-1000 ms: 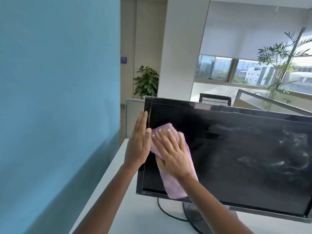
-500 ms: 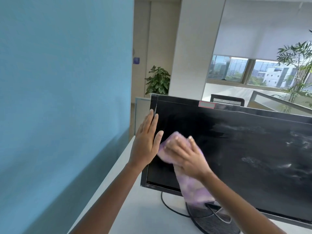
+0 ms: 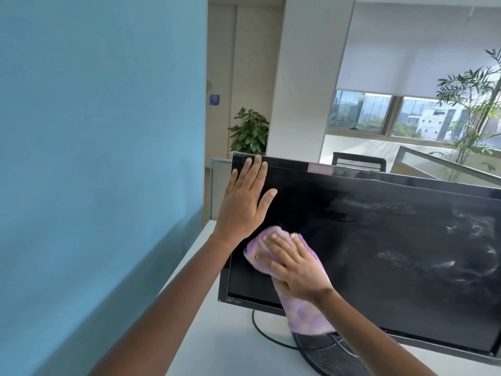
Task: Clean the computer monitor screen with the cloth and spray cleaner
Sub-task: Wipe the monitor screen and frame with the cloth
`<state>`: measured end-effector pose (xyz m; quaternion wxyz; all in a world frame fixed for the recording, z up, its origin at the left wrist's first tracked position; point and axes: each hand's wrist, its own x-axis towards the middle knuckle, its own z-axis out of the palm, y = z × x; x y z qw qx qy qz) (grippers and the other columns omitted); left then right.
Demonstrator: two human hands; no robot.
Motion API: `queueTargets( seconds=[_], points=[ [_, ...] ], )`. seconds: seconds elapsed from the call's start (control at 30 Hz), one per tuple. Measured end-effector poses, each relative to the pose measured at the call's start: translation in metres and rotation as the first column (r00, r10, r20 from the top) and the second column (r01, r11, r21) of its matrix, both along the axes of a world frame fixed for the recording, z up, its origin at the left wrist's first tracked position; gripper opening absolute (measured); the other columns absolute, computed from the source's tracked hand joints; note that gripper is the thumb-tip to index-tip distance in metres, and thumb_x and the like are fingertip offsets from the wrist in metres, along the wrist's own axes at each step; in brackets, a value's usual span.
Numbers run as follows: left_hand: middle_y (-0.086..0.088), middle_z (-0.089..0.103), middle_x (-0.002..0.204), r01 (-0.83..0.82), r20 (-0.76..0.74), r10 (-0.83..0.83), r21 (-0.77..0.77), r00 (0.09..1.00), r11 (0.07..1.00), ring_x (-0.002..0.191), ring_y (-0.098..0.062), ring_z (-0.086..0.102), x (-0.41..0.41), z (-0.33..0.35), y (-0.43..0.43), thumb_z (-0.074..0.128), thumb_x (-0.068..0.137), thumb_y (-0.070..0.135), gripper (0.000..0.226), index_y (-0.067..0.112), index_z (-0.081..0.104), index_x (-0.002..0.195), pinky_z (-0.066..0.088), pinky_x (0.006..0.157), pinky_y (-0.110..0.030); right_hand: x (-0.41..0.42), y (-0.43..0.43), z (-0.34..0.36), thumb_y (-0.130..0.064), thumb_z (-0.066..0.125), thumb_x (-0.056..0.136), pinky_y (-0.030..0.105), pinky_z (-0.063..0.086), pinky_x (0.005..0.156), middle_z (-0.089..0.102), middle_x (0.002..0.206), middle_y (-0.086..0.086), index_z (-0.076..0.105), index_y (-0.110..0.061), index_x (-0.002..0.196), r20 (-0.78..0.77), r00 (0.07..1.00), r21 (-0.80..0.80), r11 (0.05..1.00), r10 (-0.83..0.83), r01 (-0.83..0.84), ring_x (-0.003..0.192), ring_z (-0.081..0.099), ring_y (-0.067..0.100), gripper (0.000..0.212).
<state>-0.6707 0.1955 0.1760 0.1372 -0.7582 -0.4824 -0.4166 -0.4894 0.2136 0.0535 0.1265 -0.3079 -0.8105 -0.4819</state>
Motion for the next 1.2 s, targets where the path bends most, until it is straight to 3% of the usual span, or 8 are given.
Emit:
queueTargets(
  seconds=[0.17,0.47,0.6,0.7,0.83,0.97,1.13,1.2],
  points=[
    [-0.005,0.017,0.156,-0.032,0.003,0.032,0.036,0.999,0.999,0.144,-0.017,0.003,-0.005,0.006,0.000,0.032,0.098,0.035,0.055,0.013,0.017,0.146,0.001,0.118,-0.034,0.038,-0.004,0.013,-0.034,0.048,0.077,0.051,0.017,0.111,0.043,0.144,-0.004,0.036,-0.028,0.137,0.067,0.997,0.084,0.996,0.032,-0.038,0.133,0.032,0.023,0.061],
    [-0.003,0.014,0.157,-0.024,0.029,0.024,0.004,0.999,1.000,0.144,-0.014,-0.003,0.005,0.013,0.007,0.028,0.098,0.036,0.054,0.015,0.014,0.146,-0.004,0.117,-0.033,0.046,0.005,0.093,-0.040,0.041,0.090,0.048,0.006,0.116,0.029,0.146,0.003,0.035,-0.026,0.137,-0.616,0.787,0.190,0.975,0.026,0.116,0.143,0.011,0.022,0.050],
    [-0.005,0.028,0.153,-0.062,0.094,0.061,0.006,0.994,0.998,0.145,-0.022,0.013,0.006,0.014,0.006,0.022,0.093,0.040,0.058,0.014,0.025,0.144,0.001,0.117,-0.037,0.018,0.002,0.055,-0.039,0.046,0.084,0.053,0.020,0.112,0.048,0.141,0.007,0.040,-0.024,0.134,-0.474,0.880,0.158,0.987,0.037,0.044,0.136,0.026,0.026,0.053],
    [-0.005,0.029,0.152,-0.055,0.074,0.053,0.025,0.996,0.998,0.145,-0.023,0.015,0.005,0.013,0.006,0.023,0.093,0.038,0.056,0.014,0.026,0.144,0.002,0.117,-0.037,0.029,-0.001,0.033,-0.036,0.050,0.082,0.048,0.020,0.111,0.039,0.143,0.001,0.039,-0.026,0.137,-0.288,0.955,0.112,0.993,0.066,-0.035,0.135,0.030,0.024,0.057],
    [-0.008,0.029,0.152,-0.067,0.066,0.065,0.033,0.996,0.997,0.144,-0.024,0.016,0.011,0.014,0.006,0.030,0.097,0.037,0.053,0.010,0.026,0.143,0.002,0.117,-0.036,0.072,-0.005,0.038,-0.041,0.045,0.086,0.049,0.014,0.113,0.045,0.142,0.001,0.036,-0.029,0.137,-0.362,0.932,0.144,0.986,-0.029,0.087,0.134,0.031,0.024,0.053],
    [-0.012,0.032,0.150,-0.103,0.088,0.100,0.027,0.991,0.994,0.142,-0.025,0.023,0.021,0.017,0.007,0.035,0.096,0.037,0.055,0.006,0.030,0.141,0.009,0.117,-0.037,0.112,-0.010,0.059,-0.043,0.035,0.092,0.048,0.007,0.116,0.038,0.143,0.006,0.039,-0.023,0.134,-0.692,0.717,0.136,0.962,-0.077,0.235,0.144,0.008,0.015,0.047],
    [-0.015,0.034,0.148,-0.116,0.136,0.114,0.011,0.984,0.993,0.140,-0.028,0.027,0.030,0.018,0.004,0.037,0.095,0.041,0.058,0.003,0.032,0.139,0.024,0.117,-0.039,0.097,-0.011,0.074,-0.029,0.040,0.088,0.061,0.013,0.113,0.031,0.148,0.020,0.038,-0.010,0.139,-0.996,0.089,0.024,0.959,-0.002,0.282,0.140,0.019,0.038,0.055],
    [-0.016,0.035,0.147,-0.125,0.136,0.124,-0.001,0.983,0.992,0.140,-0.029,0.027,0.030,0.018,0.003,0.037,0.095,0.040,0.058,0.002,0.033,0.138,0.026,0.117,-0.041,0.068,-0.008,0.082,-0.028,0.040,0.087,0.063,0.010,0.112,0.026,0.150,0.022,0.035,-0.008,0.140,-0.999,-0.042,0.006,0.969,0.016,0.247,0.140,0.014,0.043,0.057]
  ],
)
